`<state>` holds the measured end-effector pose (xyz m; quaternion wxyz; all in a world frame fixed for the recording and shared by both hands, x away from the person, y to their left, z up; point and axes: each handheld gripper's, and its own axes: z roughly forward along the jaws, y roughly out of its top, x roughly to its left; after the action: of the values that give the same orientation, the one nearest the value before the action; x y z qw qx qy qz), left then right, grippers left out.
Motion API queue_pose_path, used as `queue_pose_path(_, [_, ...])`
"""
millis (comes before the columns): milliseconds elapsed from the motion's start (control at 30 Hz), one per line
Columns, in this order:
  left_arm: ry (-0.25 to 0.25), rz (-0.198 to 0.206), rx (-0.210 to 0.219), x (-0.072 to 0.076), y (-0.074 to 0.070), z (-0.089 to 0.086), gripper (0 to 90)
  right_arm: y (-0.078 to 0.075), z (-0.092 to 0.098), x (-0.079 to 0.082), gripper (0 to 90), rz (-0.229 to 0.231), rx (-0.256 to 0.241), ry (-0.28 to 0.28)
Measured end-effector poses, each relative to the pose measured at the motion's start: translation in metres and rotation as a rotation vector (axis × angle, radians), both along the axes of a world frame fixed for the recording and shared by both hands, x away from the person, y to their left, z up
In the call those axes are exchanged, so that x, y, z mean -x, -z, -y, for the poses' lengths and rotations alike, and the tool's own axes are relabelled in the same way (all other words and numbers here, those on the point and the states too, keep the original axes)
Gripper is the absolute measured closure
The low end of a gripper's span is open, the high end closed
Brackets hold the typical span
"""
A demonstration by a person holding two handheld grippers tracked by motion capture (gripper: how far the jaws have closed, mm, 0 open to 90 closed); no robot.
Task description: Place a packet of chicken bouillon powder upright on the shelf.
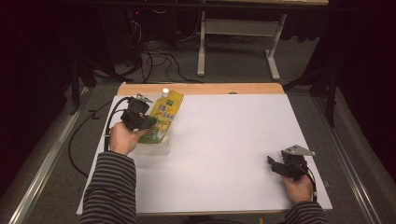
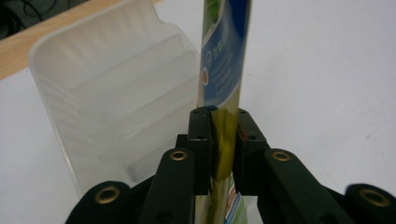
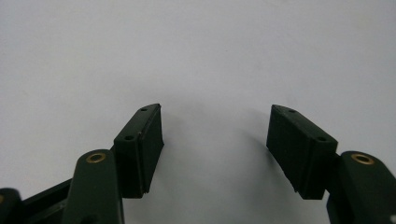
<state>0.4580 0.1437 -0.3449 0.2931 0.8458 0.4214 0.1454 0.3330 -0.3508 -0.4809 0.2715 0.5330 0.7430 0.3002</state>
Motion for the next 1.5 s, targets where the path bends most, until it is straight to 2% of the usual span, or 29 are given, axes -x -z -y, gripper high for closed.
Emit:
queue_pose_path(133, [0.004,-0.037,0.013,-0.004,0.004,0.001,74.3,0.0,0.0,0.0,36.8,0.001,0.002,0.001])
queue_pose_path(267, [0.002,-0.034,0.0,-0.003,0.005,0.001,76.9,0.0,0.0,0.0,36.7,0.001,0.002,0.002])
queue_pose_path(333, [0.015,-0.015,-0.01,-0.002,0.005,0.002,83.4,0.0,0.0,0.0,36.7,0.001,0.001,0.002])
queue_pose_path(433, [0.015,0.02,-0.009,0.001,0.008,0.001,85.5,0.0,0.0,0.0,36.7,0.001,0.003,0.001])
queue_pose_path(600, [0.016,0.082,0.053,0.008,0.013,-0.006,87.4,0.0,-0.001,0.001,36.1,0.004,0.008,0.003])
queue_pose_path(667, [0.017,0.135,0.117,0.013,0.016,-0.011,87.5,0.0,0.001,0.0,36.0,-0.005,-0.005,0.002])
queue_pose_path(700, [0.018,0.149,0.141,0.015,0.018,-0.013,87.5,0.0,0.001,-0.001,35.9,-0.009,-0.014,0.005])
queue_pose_path(867, [0.029,0.189,0.144,0.015,0.03,-0.014,87.4,0.0,0.0,0.0,35.6,0.001,0.002,0.001])
queue_pose_path(967, [0.023,0.184,0.183,0.014,0.034,-0.019,87.4,0.0,0.001,0.0,35.5,-0.006,-0.005,0.005])
queue_pose_path(1067, [0.033,0.187,0.171,0.016,0.034,-0.02,87.1,0.0,0.0,0.0,35.5,-0.001,0.002,0.006])
queue_pose_path(1267, [0.024,0.165,0.137,0.021,0.032,-0.021,86.1,0.0,0.0,0.0,35.5,0.0,0.002,0.006])
queue_pose_path(1333, [0.025,0.163,0.111,0.022,0.03,-0.02,86.1,0.0,0.0,0.0,35.4,0.001,0.002,0.002])
queue_pose_path(1500, [0.015,0.124,0.068,0.026,0.028,-0.026,85.8,0.0,0.0,0.0,35.5,0.001,0.002,0.001])
